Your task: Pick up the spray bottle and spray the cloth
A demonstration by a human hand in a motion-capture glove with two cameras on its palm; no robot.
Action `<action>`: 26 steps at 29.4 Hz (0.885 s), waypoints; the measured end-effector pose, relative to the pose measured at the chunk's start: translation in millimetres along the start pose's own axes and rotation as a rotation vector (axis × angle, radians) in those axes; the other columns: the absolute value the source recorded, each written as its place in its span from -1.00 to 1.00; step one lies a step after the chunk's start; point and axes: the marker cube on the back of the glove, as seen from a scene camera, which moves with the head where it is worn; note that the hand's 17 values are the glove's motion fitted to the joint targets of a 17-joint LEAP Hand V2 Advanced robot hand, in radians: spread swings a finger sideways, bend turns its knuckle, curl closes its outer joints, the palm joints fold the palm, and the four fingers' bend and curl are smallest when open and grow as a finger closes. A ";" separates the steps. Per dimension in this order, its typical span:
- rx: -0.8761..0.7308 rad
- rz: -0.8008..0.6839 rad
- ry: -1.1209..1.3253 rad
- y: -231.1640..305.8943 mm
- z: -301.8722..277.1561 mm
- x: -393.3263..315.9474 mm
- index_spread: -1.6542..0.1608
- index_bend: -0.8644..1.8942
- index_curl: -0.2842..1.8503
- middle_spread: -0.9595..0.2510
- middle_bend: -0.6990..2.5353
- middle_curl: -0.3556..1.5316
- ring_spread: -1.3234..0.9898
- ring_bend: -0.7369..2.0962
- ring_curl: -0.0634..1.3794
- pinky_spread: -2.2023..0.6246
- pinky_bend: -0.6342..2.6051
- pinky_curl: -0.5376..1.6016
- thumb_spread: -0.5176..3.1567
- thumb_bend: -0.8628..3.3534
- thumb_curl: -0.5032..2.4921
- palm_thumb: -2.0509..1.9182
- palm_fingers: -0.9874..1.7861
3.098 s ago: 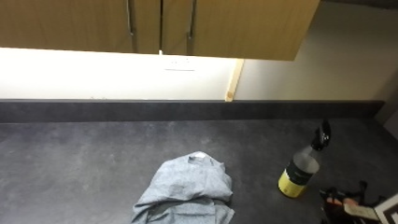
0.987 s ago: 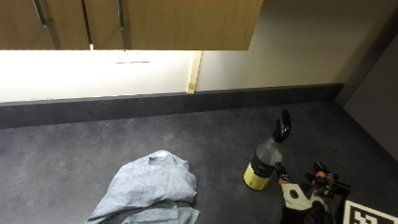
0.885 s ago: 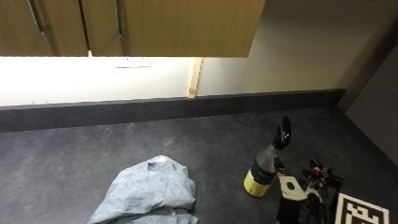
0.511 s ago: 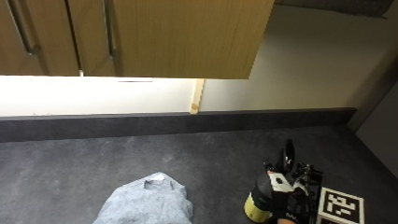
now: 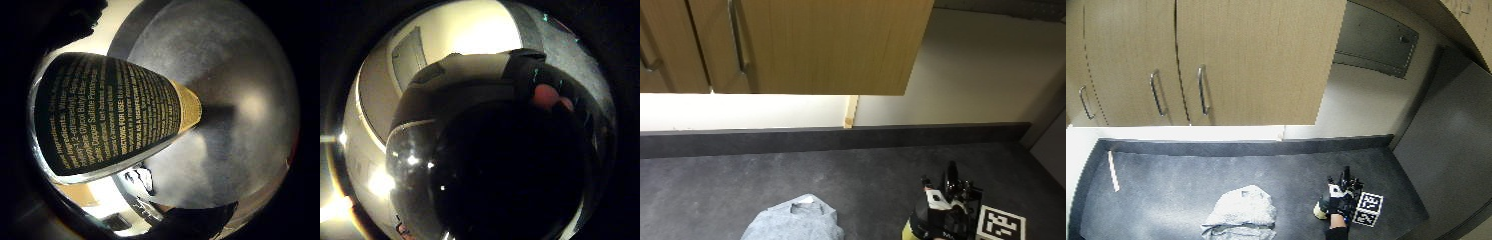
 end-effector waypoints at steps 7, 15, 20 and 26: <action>0.047 0.021 -0.165 -20.4 22.4 13.9 0.54 -0.16 -0.45 0.69 -0.37 -0.19 0.23 -0.18 -0.42 0.64 -0.32 -0.22 -0.14 -0.59 -0.29 0.49 0.11; 0.091 -0.020 -0.200 -24.7 17.6 13.3 0.63 0.02 -0.34 0.62 -0.31 -0.14 0.19 -0.23 -0.42 0.64 -0.49 -0.28 -0.18 -0.57 -0.26 0.56 0.37; 0.098 -0.030 -0.207 -25.7 17.3 16.3 0.67 0.02 -0.30 0.60 -0.32 -0.13 0.17 -0.25 -0.40 0.64 -0.50 -0.28 -0.20 -0.58 -0.25 0.58 0.38; 0.106 -0.016 -0.188 -26.0 16.4 21.2 0.69 0.00 -0.28 0.59 -0.33 -0.12 0.17 -0.26 -0.38 0.64 -0.51 -0.27 -0.21 -0.59 -0.24 0.59 0.40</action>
